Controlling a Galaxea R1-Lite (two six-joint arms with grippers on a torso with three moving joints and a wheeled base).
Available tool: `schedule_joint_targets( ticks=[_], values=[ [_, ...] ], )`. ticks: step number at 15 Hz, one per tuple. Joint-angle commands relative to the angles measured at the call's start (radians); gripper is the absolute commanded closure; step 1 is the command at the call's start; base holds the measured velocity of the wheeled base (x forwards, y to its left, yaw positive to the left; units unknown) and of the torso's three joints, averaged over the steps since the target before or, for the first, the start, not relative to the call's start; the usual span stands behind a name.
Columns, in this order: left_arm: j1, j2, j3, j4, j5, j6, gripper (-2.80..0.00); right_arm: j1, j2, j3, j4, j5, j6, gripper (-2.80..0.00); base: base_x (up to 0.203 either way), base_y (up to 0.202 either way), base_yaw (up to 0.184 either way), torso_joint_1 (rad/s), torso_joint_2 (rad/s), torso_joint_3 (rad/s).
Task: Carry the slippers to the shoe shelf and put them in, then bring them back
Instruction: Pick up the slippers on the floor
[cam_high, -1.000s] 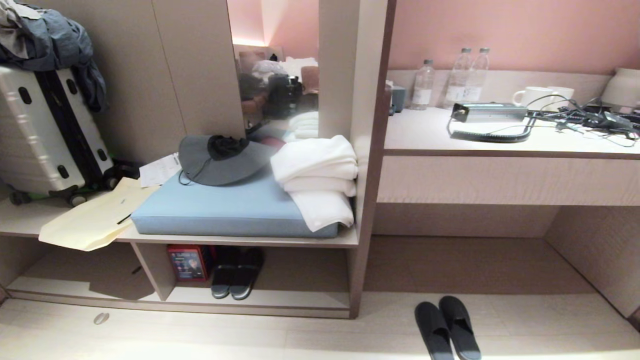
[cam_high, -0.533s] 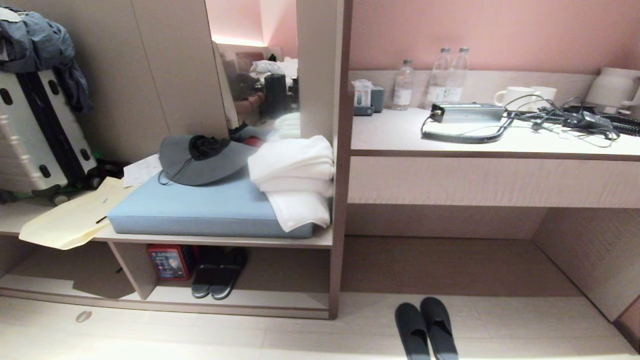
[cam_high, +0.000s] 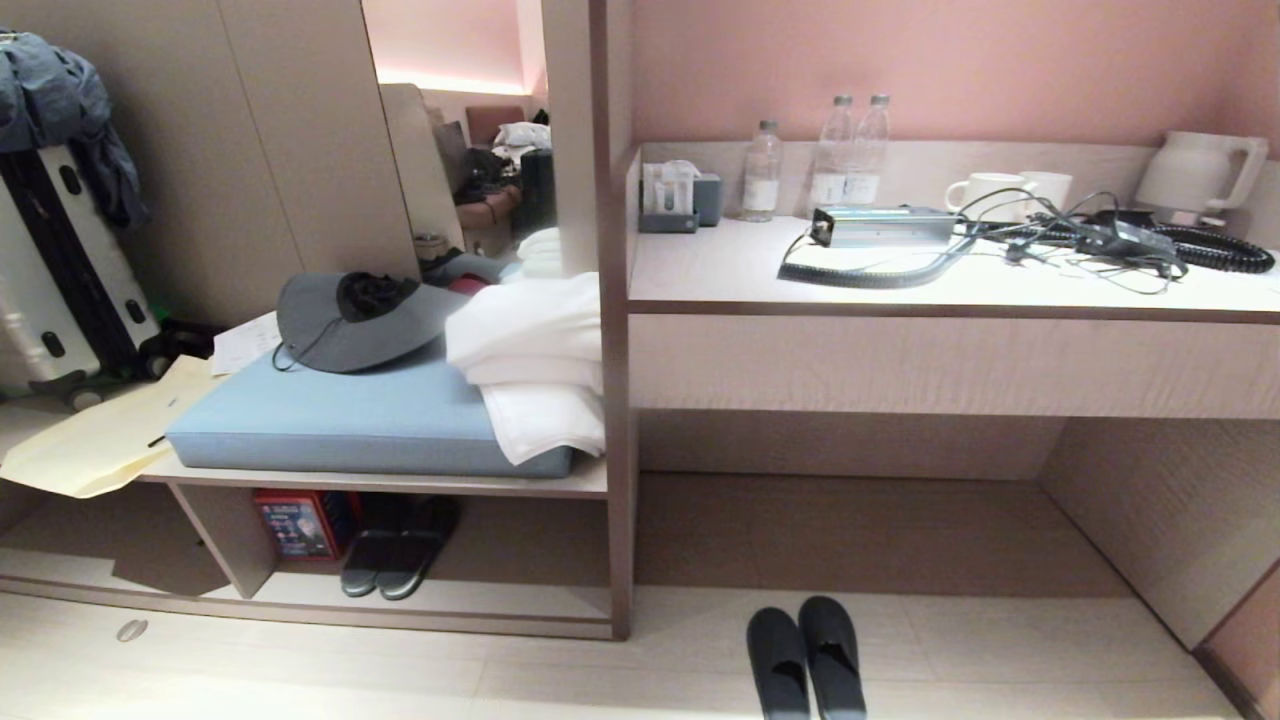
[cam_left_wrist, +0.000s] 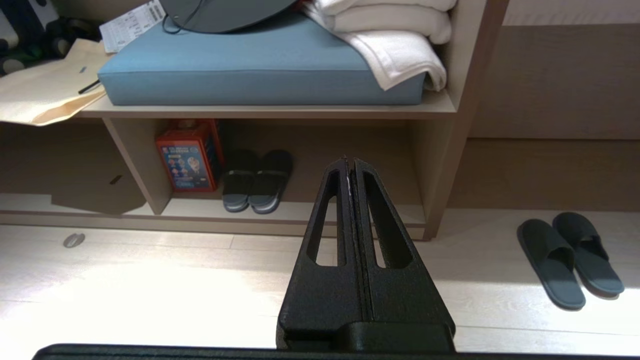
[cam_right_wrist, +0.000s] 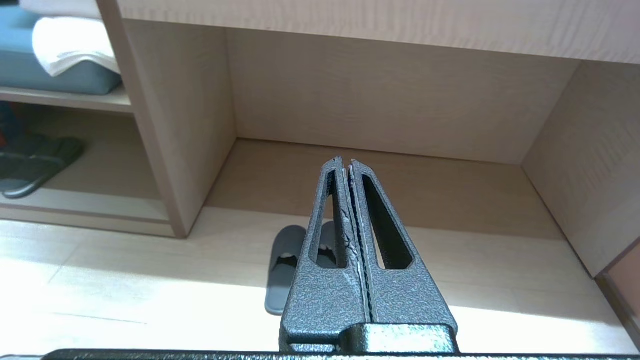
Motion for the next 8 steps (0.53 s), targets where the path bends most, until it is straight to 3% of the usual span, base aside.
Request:
schedule_joint_targets(
  ticks=[1, 8],
  values=[
    [0.000, 0.001, 0.000, 0.000, 0.000, 0.000, 0.00, 0.000, -0.001, 0.000, 0.000, 0.000, -0.001, 0.00, 0.000, -0.064, 0.004, 0.005, 0.00, 0.007],
    [0.000, 0.001, 0.000, 0.000, 0.000, 0.002, 0.00, -0.001, 0.000, 0.000, 0.000, 0.000, -0.001, 0.00, 0.000, 0.000, 0.000, 0.000, 0.00, -0.012]
  ],
)
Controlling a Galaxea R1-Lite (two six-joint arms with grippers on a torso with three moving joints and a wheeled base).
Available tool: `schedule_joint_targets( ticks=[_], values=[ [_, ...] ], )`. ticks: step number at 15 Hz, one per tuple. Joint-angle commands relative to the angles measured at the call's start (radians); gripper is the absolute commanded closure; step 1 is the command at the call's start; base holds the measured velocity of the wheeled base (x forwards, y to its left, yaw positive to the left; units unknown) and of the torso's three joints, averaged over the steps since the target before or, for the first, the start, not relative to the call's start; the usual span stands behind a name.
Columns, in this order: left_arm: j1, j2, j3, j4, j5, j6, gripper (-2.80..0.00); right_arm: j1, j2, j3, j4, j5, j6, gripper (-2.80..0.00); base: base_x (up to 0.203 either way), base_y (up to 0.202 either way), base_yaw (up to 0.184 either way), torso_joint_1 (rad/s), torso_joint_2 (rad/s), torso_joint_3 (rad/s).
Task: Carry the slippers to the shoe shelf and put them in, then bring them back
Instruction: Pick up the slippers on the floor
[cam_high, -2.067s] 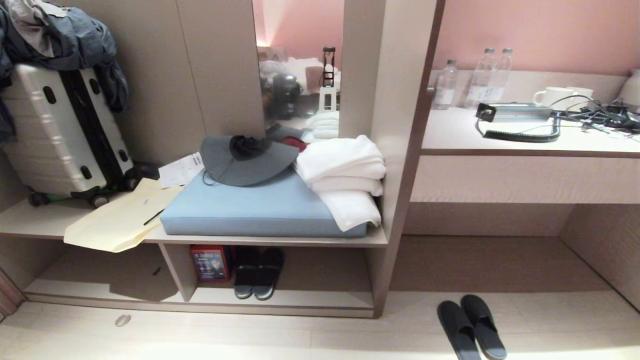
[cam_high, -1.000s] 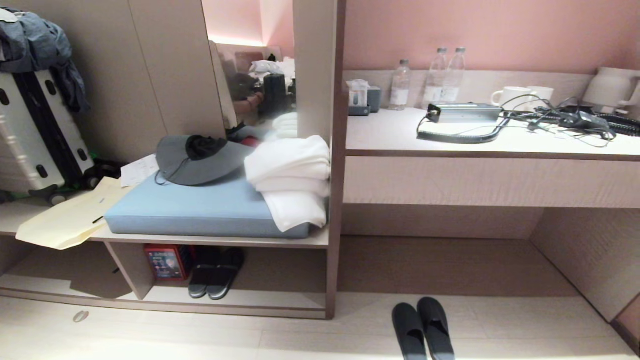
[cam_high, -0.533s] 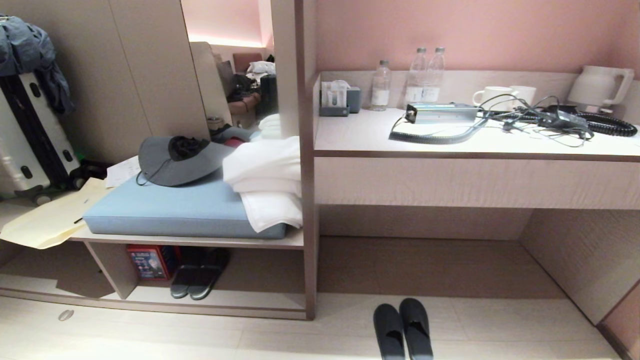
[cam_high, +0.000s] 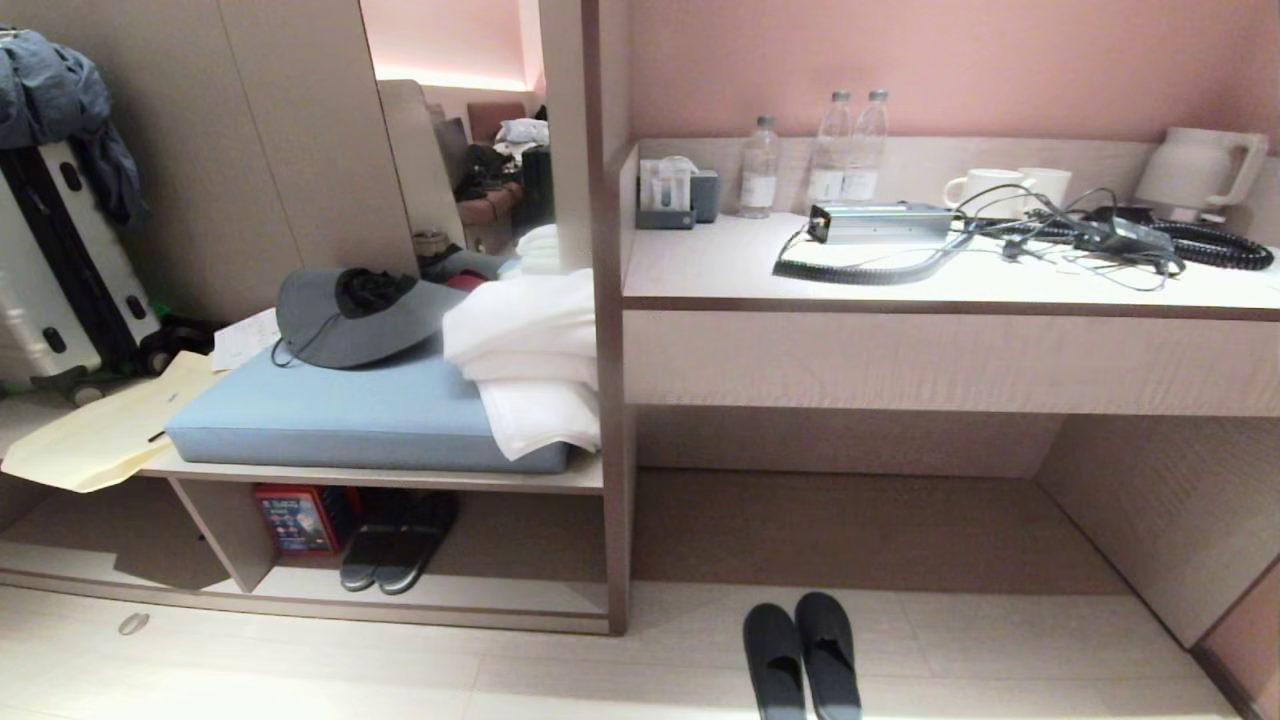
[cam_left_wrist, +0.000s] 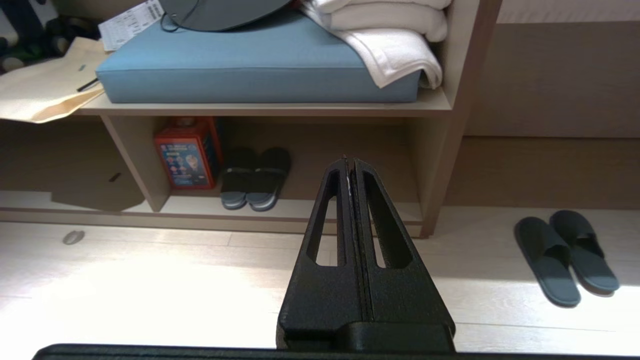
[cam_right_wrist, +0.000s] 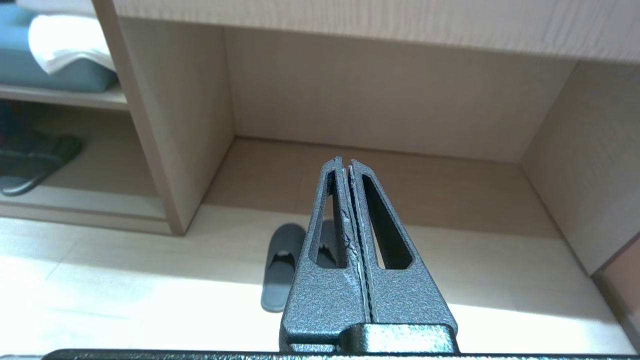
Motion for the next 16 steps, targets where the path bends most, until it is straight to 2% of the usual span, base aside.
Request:
schedule_joint_targets(
  ticks=[1, 16],
  values=[
    [-0.001, 0.002, 0.000, 0.000, 0.000, 0.000, 0.00, -0.002, 0.000, 0.000, -0.001, 0.000, -0.001, 0.00, 0.000, 0.000, 0.000, 0.002, 0.00, -0.149],
    [-0.001, 0.001, 0.000, 0.000, 0.000, -0.003, 0.00, -0.002, 0.001, -0.002, -0.001, -0.003, -0.009, 0.00, 0.000, 0.000, 0.000, 0.002, 0.00, -0.193]
  ],
)
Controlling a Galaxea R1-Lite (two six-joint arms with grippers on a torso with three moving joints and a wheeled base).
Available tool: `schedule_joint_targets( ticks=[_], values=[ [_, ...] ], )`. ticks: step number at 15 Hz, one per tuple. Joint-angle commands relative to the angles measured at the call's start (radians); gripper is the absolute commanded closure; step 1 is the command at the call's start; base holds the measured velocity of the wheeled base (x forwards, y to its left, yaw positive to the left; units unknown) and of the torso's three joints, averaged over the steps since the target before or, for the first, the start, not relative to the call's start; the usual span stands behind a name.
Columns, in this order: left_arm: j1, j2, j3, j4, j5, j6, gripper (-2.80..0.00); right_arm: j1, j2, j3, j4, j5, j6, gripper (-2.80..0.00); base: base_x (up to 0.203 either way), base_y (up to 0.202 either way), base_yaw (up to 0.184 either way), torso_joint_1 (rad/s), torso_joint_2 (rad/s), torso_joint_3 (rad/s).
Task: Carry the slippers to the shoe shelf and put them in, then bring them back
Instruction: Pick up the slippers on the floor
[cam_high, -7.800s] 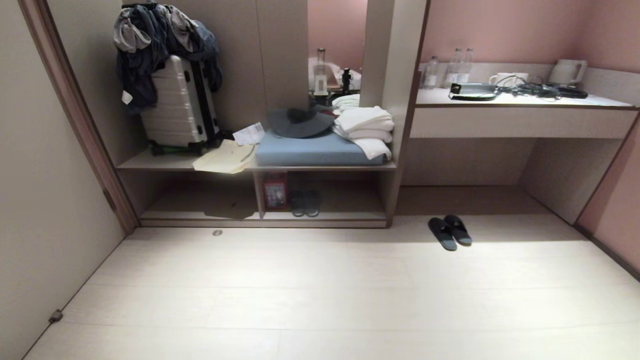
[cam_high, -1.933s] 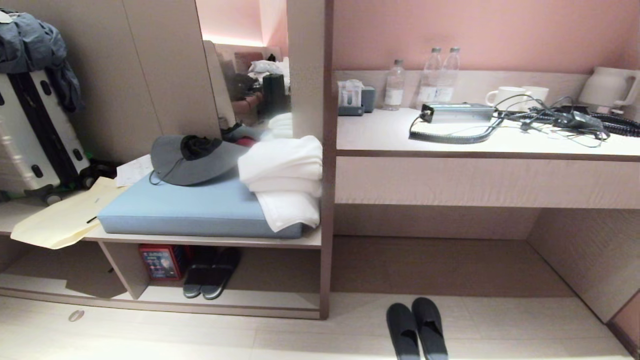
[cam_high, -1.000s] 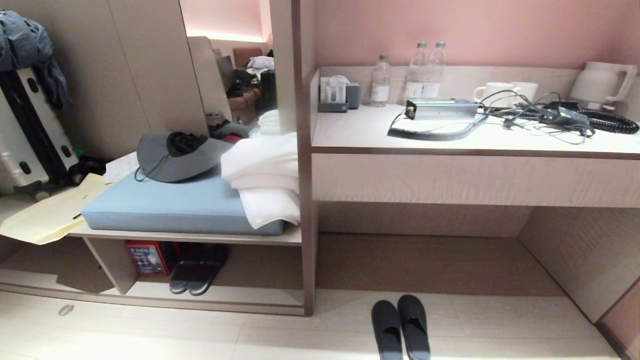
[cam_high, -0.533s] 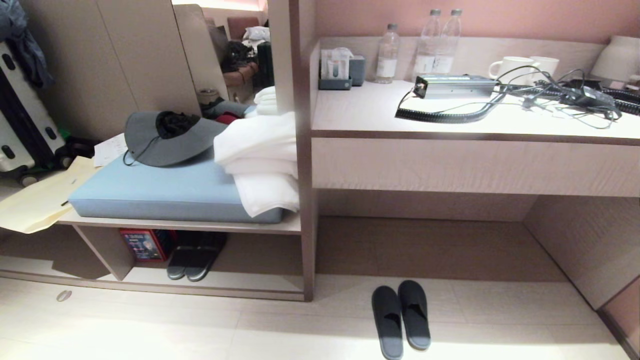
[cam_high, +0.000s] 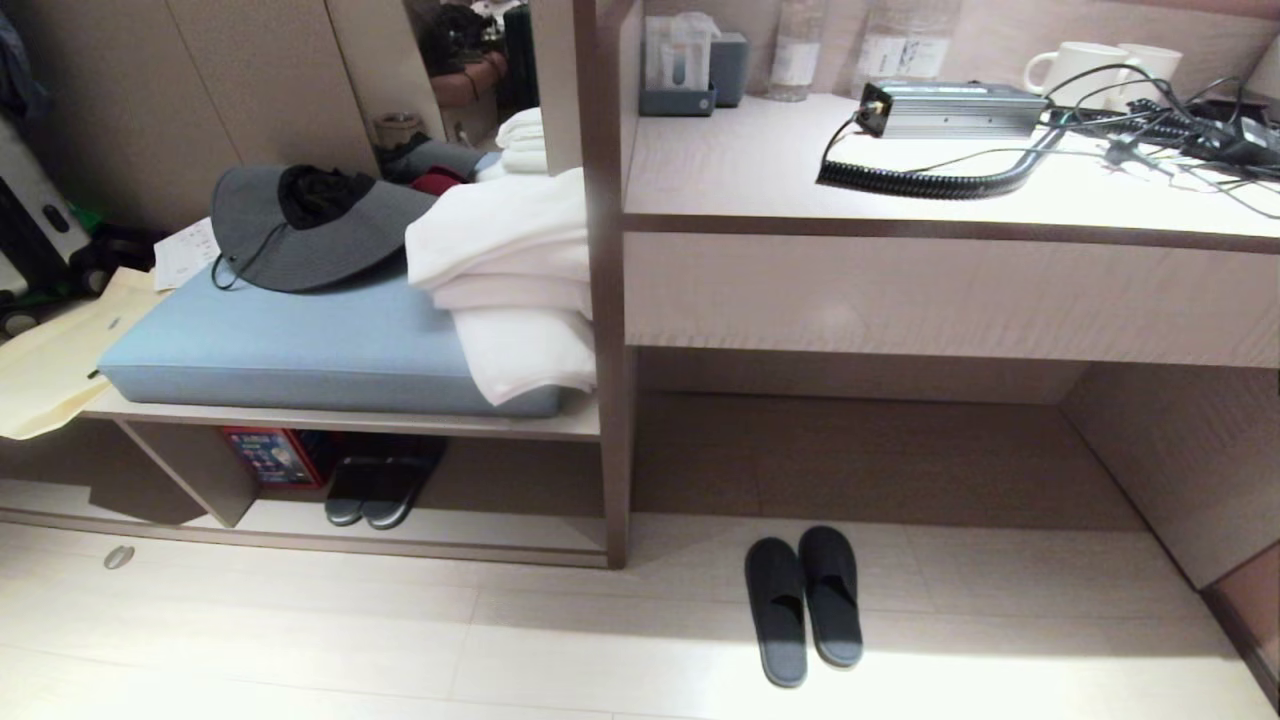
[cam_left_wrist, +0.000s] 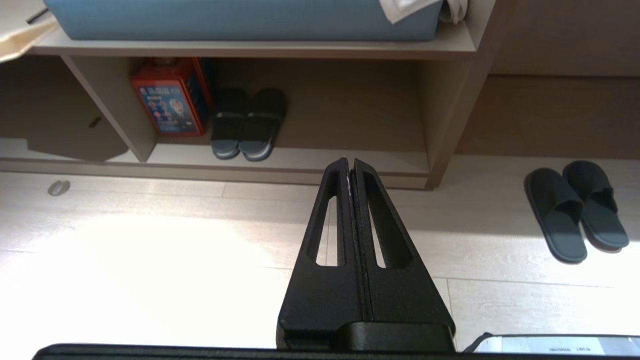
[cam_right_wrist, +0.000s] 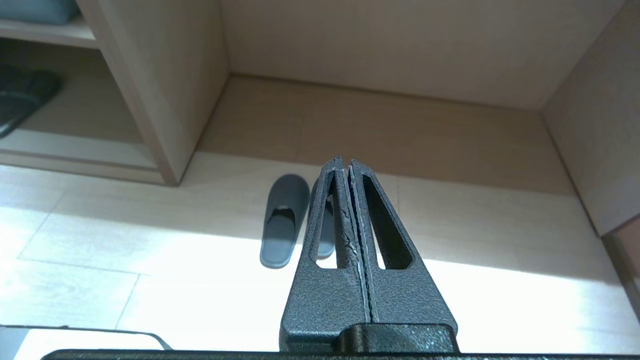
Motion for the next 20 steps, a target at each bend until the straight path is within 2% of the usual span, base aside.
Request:
schedule_joint_targets(
  ticks=[1, 20],
  values=[
    [0.000, 0.001, 0.000, 0.000, 0.000, -0.001, 0.00, 0.000, 0.000, 0.000, 0.000, 0.000, 0.002, 0.00, 0.000, 0.000, 0.000, 0.006, 0.00, -0.199],
    [0.000, 0.001, 0.000, 0.000, 0.000, -0.001, 0.00, 0.000, 0.000, 0.000, 0.000, 0.000, 0.007, 0.00, 0.000, 0.000, 0.000, 0.003, 0.00, -0.198]
  ],
)
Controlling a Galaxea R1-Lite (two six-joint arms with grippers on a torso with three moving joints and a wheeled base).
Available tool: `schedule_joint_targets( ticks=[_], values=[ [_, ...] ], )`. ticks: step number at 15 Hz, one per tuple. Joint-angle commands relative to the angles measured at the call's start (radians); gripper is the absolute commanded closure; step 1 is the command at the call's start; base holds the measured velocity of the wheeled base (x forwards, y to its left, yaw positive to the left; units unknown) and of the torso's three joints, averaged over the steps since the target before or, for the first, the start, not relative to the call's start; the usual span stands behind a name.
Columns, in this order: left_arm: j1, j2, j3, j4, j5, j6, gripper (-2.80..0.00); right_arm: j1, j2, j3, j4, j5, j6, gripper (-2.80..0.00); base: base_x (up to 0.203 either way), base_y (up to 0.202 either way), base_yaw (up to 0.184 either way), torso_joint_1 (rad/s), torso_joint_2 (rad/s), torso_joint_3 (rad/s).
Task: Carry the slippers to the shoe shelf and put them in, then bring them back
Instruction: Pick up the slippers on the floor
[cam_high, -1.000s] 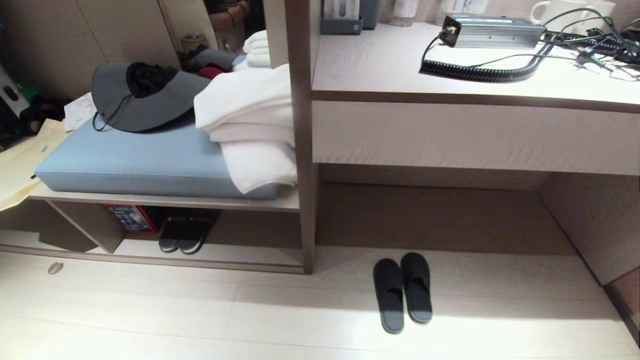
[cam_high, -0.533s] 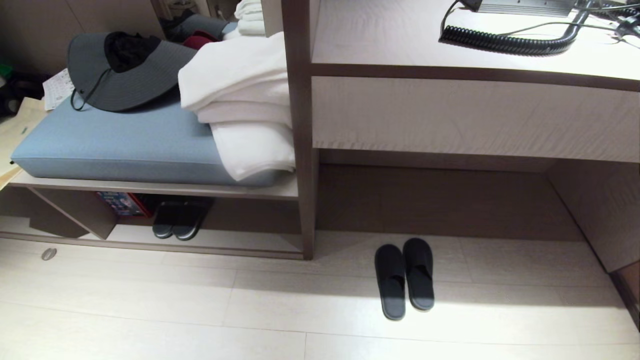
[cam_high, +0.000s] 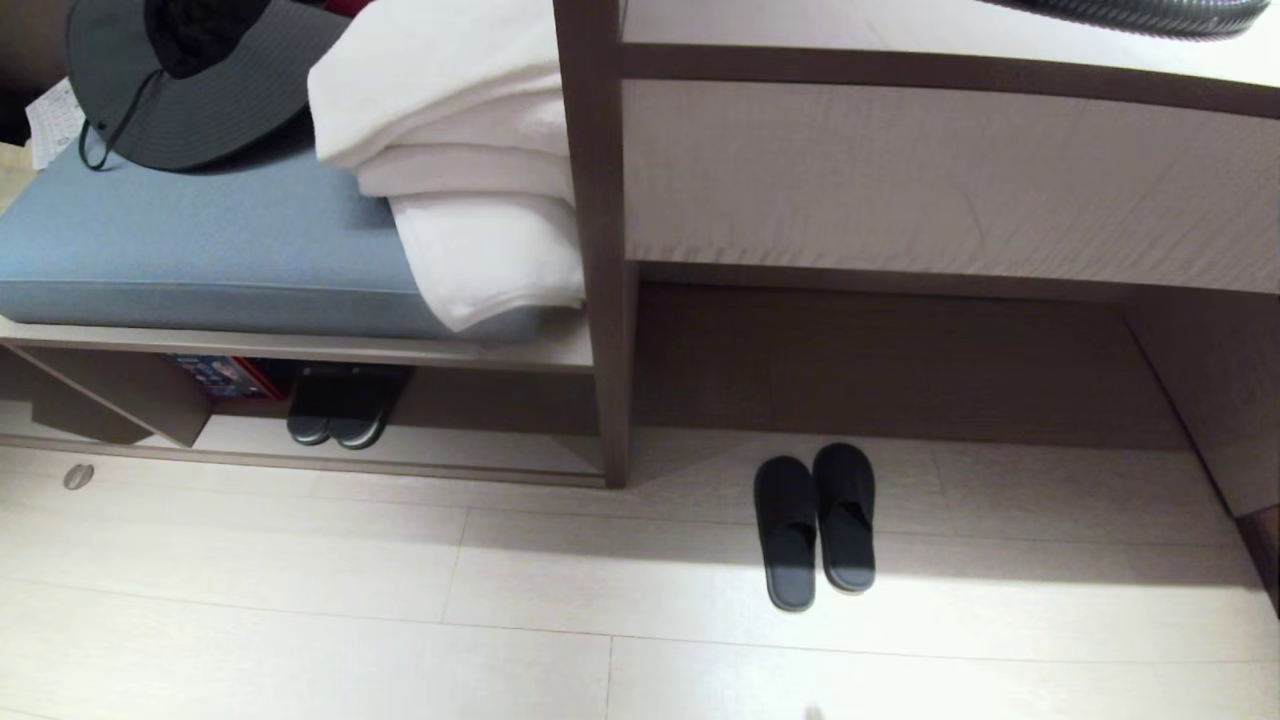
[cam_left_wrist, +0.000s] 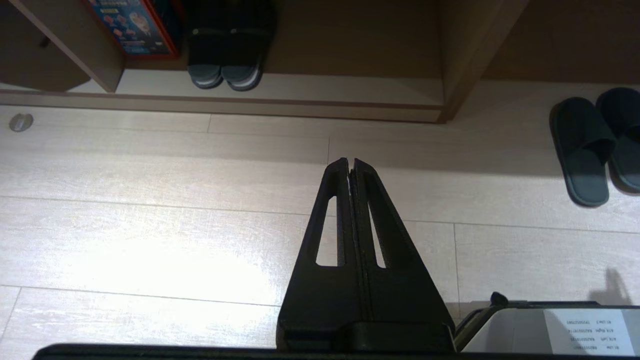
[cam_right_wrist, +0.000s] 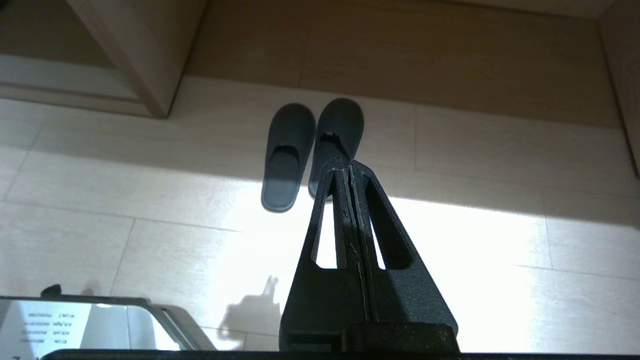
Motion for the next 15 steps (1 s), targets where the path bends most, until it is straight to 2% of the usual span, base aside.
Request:
schedule_joint_targets(
  ticks=[1, 15],
  values=[
    [0.000, 0.001, 0.000, 0.000, 0.000, 0.000, 0.00, 0.000, 0.000, -0.001, 0.000, 0.000, -0.001, 0.00, 0.000, 0.000, 0.000, 0.003, 0.00, -0.198],
    [0.000, 0.001, 0.000, 0.000, 0.000, 0.000, 0.00, 0.000, -0.002, 0.001, 0.000, 0.000, -0.001, 0.00, 0.000, 0.000, 0.000, 0.004, 0.00, -0.198]
  ],
)
